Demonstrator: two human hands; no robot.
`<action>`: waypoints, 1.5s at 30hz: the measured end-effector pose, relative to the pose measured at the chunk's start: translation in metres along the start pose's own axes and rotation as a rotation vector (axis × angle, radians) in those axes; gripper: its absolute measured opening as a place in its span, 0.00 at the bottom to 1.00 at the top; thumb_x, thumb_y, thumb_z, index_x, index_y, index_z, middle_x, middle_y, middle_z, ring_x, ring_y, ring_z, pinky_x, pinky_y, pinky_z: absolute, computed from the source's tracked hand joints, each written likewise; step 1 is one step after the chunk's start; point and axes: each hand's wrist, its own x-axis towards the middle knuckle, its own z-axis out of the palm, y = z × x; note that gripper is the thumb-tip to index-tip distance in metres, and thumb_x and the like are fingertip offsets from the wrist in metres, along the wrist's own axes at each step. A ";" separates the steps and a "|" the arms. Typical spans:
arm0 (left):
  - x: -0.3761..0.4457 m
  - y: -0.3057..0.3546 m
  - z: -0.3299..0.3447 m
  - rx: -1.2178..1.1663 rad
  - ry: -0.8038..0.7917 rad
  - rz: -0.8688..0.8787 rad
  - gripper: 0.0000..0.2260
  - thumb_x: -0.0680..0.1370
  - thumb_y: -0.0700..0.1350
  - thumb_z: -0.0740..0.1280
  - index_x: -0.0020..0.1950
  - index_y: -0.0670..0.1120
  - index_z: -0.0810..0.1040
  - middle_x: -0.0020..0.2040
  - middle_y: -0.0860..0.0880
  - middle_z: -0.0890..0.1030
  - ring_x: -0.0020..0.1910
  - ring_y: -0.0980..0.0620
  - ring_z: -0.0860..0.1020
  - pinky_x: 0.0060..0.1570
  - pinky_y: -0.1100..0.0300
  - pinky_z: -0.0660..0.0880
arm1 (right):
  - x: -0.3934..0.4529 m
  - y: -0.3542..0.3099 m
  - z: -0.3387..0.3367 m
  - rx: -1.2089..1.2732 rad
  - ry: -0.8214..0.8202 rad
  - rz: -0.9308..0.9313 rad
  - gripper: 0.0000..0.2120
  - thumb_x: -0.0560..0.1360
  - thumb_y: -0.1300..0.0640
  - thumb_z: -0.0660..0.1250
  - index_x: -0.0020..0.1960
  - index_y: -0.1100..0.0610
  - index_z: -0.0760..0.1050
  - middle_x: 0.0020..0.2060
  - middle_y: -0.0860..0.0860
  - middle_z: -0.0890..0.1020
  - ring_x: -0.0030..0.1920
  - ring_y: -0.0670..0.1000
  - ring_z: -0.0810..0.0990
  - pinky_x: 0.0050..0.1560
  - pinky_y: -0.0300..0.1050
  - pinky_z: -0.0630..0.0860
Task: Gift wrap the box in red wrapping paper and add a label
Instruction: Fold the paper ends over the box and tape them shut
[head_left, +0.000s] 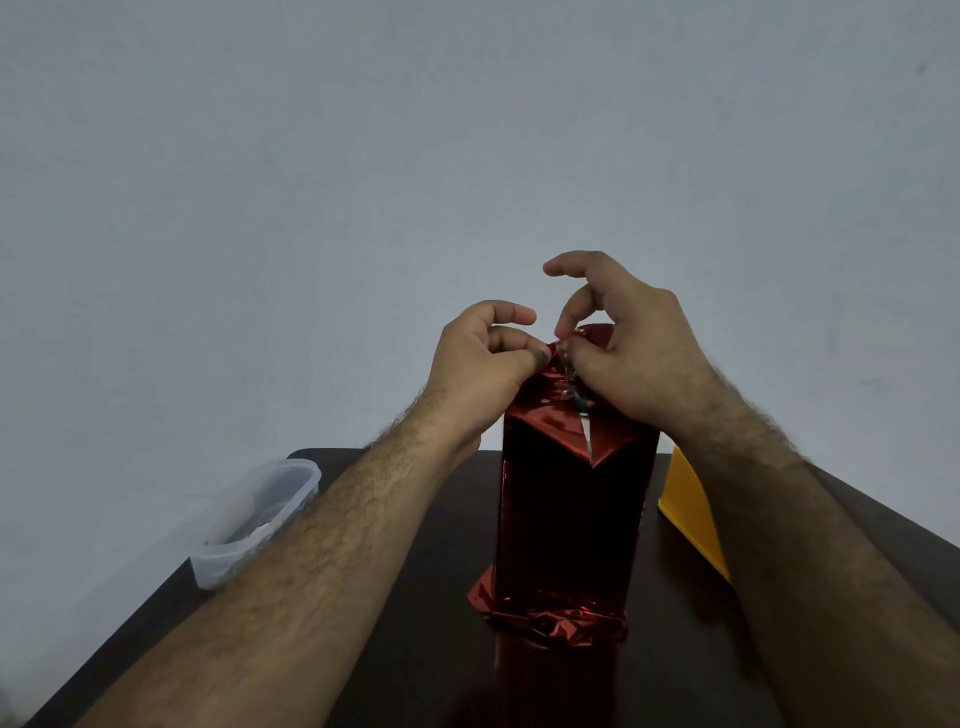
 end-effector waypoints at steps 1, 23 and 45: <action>0.000 0.000 0.000 0.003 0.002 0.000 0.15 0.79 0.33 0.73 0.62 0.46 0.80 0.45 0.47 0.89 0.44 0.52 0.87 0.43 0.59 0.82 | 0.000 0.000 0.000 0.004 0.017 -0.009 0.32 0.73 0.67 0.69 0.70 0.40 0.72 0.43 0.42 0.82 0.51 0.47 0.82 0.53 0.47 0.83; 0.000 -0.001 0.000 0.030 0.072 0.025 0.13 0.79 0.36 0.75 0.61 0.46 0.81 0.44 0.51 0.89 0.45 0.56 0.87 0.45 0.61 0.80 | -0.001 0.009 -0.033 0.363 -0.280 0.574 0.30 0.70 0.61 0.81 0.68 0.47 0.75 0.54 0.52 0.86 0.52 0.55 0.87 0.50 0.56 0.81; -0.030 0.061 -0.010 1.149 -0.361 0.240 0.17 0.66 0.62 0.78 0.50 0.57 0.85 0.47 0.59 0.83 0.49 0.58 0.81 0.52 0.53 0.80 | 0.000 -0.003 -0.048 0.187 -0.214 0.553 0.26 0.74 0.28 0.69 0.58 0.47 0.81 0.55 0.50 0.83 0.45 0.50 0.82 0.45 0.48 0.83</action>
